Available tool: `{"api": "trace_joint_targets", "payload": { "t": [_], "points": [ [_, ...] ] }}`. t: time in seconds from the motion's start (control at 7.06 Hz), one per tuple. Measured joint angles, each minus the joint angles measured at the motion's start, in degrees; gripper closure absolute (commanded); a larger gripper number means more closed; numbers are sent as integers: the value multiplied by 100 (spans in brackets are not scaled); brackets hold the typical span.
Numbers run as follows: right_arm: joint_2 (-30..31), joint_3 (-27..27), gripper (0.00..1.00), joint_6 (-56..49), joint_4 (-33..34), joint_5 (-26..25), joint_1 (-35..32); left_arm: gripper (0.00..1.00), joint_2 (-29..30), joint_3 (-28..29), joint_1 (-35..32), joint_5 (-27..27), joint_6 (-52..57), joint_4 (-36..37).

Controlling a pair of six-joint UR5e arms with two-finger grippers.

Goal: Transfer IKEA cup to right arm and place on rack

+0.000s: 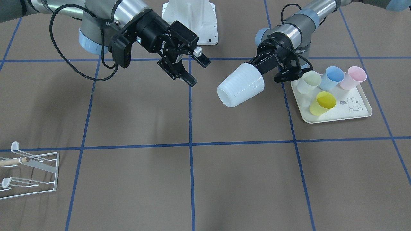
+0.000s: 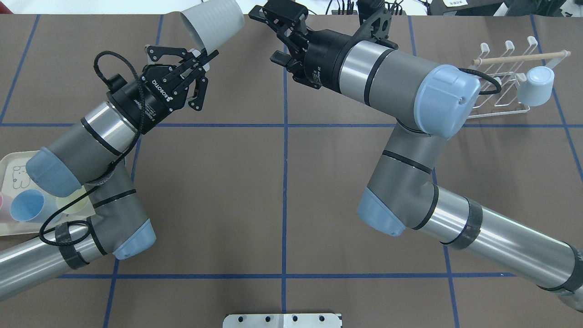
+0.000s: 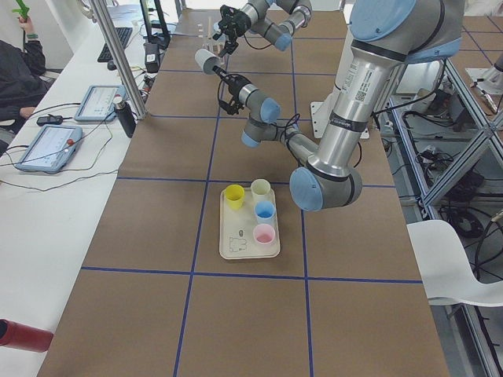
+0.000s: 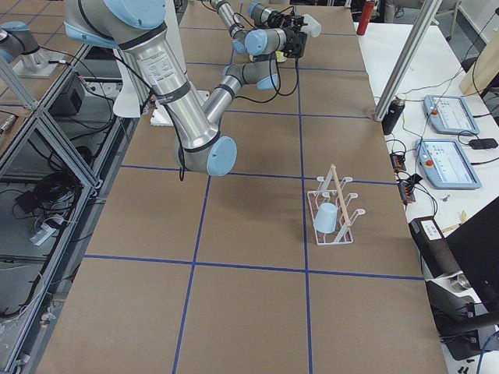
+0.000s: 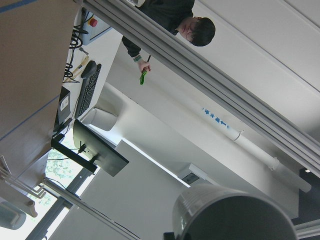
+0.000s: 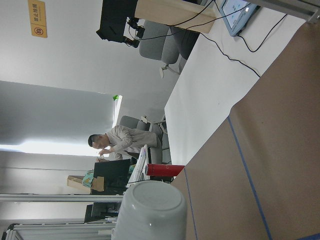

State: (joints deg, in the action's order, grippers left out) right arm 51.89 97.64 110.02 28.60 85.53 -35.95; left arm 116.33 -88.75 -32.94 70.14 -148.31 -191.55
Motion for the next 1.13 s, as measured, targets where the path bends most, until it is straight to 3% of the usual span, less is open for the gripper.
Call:
{"api": "trace_joint_targets", "payload": {
  "t": [1.13],
  "points": [
    [-52,-78,1,2,-10,-47,47,100,271,-16,532,-270,276,10]
  ]
}}
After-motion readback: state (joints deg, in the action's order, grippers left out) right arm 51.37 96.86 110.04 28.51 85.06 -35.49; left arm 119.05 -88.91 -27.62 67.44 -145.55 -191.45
